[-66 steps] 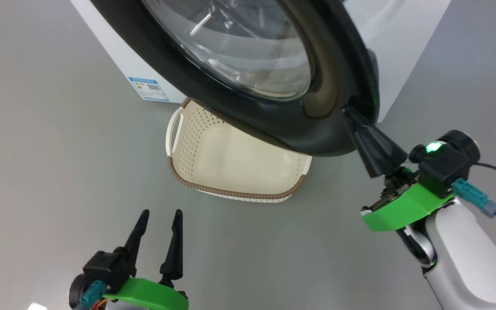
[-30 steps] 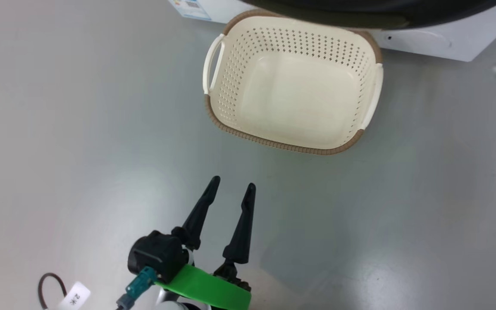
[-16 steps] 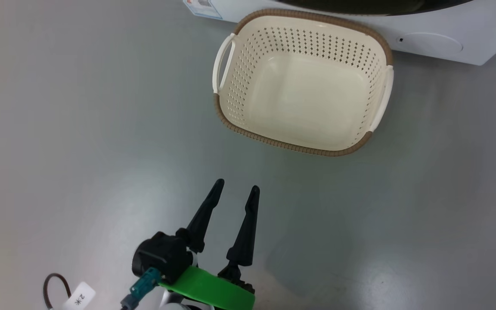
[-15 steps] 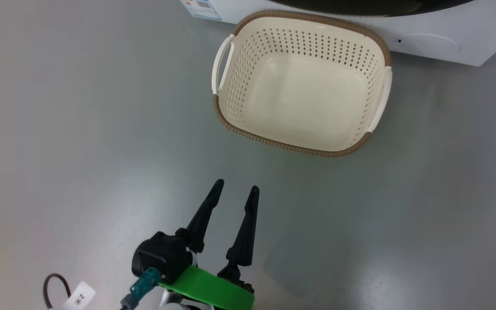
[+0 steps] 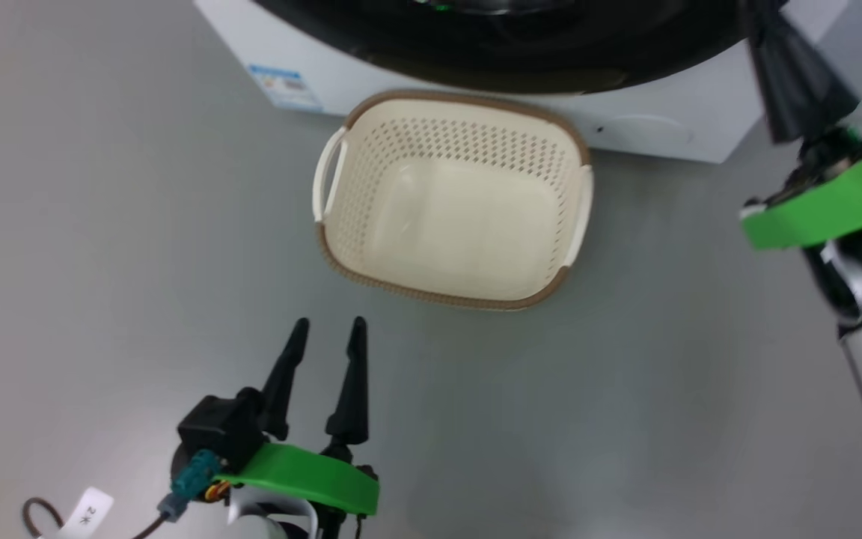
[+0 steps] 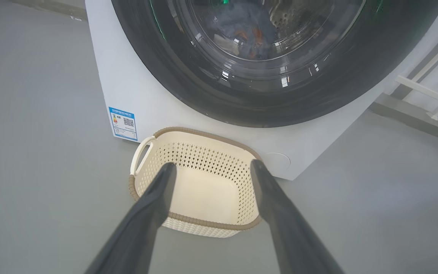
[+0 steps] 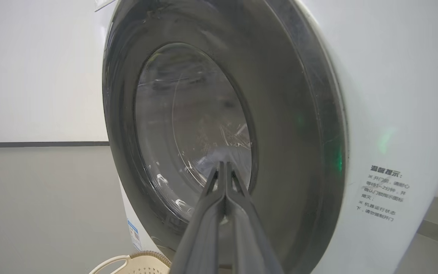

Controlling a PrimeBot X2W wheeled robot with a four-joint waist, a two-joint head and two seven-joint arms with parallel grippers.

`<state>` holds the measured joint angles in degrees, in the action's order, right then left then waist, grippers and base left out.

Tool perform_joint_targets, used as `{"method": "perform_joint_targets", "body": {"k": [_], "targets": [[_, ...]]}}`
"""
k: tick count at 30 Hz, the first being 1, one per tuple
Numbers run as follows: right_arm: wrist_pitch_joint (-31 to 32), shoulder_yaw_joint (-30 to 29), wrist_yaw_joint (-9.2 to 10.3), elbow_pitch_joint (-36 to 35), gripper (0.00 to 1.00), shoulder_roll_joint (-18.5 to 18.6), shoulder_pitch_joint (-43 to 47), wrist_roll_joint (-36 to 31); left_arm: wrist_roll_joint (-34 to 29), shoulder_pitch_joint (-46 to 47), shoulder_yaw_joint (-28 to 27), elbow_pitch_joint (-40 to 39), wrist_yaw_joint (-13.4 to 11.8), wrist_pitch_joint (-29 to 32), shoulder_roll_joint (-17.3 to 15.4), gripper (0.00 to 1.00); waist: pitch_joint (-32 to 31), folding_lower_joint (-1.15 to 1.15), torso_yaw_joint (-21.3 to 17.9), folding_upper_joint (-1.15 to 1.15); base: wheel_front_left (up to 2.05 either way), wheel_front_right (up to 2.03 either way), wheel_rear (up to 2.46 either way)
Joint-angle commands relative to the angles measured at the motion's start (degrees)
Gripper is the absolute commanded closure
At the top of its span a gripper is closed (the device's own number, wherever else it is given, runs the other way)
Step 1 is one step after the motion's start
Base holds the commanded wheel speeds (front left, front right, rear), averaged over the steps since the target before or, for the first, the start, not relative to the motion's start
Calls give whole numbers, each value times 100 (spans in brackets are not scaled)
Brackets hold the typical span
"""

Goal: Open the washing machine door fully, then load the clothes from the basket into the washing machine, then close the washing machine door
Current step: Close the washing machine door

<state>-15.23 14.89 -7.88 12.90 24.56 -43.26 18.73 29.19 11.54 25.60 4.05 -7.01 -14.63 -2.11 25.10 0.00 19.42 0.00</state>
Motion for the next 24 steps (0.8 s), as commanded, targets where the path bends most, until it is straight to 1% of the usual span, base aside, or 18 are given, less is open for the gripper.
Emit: {"method": "perform_joint_targets", "body": {"k": [1,2,3,4,5,6,7,8,9,10,13,18,24], "targets": [[23,35,39,-255,97,-173,428,71,4,-105,-330,4,63,-37,-76,0,-614,0,-610,0,0,0,0],[23,15,39,-295,90,-241,569,53,-7,-124,-402,57,87,-37,-76,0,-710,0,-705,0,0,0,0],[23,15,39,-295,90,-241,569,53,-7,-124,-402,57,87,-37,-76,0,-710,0,-705,0,0,0,0],[23,17,39,-343,82,-300,708,27,-6,-155,-473,129,105,-37,-76,0,-805,0,-800,0,0,0,0],[23,8,39,-388,69,-365,843,14,0,-185,-550,204,123,-37,-76,0,-895,0,-899,0,0,0,0],[23,-25,39,-428,61,-430,970,16,-34,-203,-624,268,155,-37,-76,0,-978,0,-1000,0,0,0,0],[23,-50,39,-463,57,-477,1092,-1,-77,-225,-698,332,178,-37,-76,0,-1061,0,-1100,0,0,0,0],[23,-68,39,-499,50,-512,1214,-30,-126,-250,-770,405,185,-37,-76,0,-1145,0,-1196,0,0,0,0],[23,-89,39,-534,32,-548,1338,-52,-164,-271,-835,455,214,-37,-76,0,-1230,0,-1287,0,0,0,0],[23,-121,39,-575,0,-588,1458,-67,-187,-299,-903,496,236,-37,-76,0,-1314,0,-1371,0,0,0,0],[23,-147,39,-679,0,-623,1816,-218,-245,-393,-1070,611,303,-37,-76,0,-1559,0,-1579,0,0,0,0],[23,-468,39,-927,0,-738,2381,-338,-388,-519,-1329,677,340,-37,-76,0,-1880,0,-1795,0,0,0,0],[23,-816,39,-1276,0,-778,3080,-530,-490,-657,-1468,727,378,-37,-76,0,-2085,0,-1872,0,0,0,0]]}}
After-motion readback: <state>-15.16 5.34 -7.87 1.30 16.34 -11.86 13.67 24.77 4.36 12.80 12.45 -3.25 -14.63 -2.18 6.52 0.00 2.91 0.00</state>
